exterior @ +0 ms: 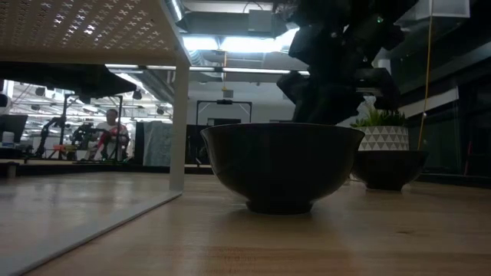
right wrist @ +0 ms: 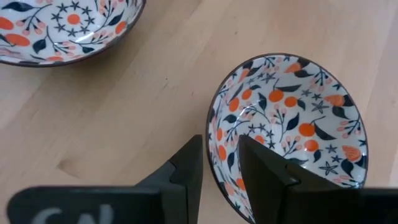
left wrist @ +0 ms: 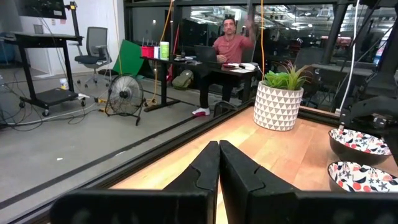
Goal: Pick & Place Mini bowls
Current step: Put the patterned bowl on the shelf
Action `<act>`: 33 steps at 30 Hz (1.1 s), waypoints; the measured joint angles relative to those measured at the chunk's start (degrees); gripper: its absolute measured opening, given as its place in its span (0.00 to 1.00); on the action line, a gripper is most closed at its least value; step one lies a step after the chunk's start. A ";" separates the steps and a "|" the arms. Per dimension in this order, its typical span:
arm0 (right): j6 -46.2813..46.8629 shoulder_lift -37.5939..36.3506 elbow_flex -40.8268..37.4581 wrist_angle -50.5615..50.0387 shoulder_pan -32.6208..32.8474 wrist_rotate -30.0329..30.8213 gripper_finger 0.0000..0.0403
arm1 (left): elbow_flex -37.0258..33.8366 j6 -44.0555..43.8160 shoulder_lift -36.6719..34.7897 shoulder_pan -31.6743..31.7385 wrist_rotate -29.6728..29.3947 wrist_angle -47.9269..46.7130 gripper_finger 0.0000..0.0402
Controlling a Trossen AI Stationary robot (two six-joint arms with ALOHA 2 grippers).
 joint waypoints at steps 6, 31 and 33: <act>-0.15 0.66 -0.12 -0.68 0.44 -0.02 0.26 | 0.00 0.00 0.02 0.02 0.02 0.00 0.01; 1.17 4.85 -0.18 3.02 1.29 8.65 0.05 | 0.00 -0.02 0.00 0.00 0.00 0.00 0.01; 3.10 4.70 -0.12 3.47 1.23 7.44 0.03 | 0.00 0.00 0.00 0.00 0.02 0.00 0.01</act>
